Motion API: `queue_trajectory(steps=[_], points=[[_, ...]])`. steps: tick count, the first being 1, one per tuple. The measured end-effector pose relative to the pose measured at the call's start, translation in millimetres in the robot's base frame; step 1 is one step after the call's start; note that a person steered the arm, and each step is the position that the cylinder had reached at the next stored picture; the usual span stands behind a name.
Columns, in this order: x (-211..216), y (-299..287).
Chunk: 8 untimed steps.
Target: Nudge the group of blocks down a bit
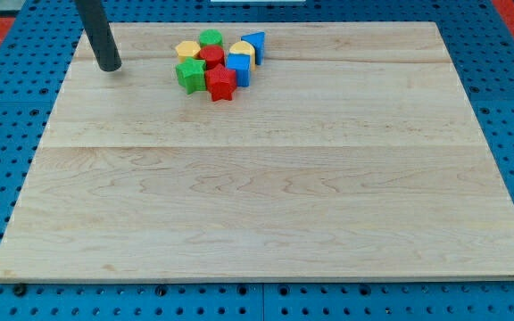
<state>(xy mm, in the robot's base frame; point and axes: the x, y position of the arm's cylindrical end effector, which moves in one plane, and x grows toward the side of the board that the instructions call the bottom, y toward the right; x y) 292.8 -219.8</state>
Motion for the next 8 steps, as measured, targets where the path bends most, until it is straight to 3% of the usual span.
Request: queue_trajectory(steps=[4,5,6,7,8], points=[[-5,54],[-2,13],[-26,14],[-69,45],[-58,100]])
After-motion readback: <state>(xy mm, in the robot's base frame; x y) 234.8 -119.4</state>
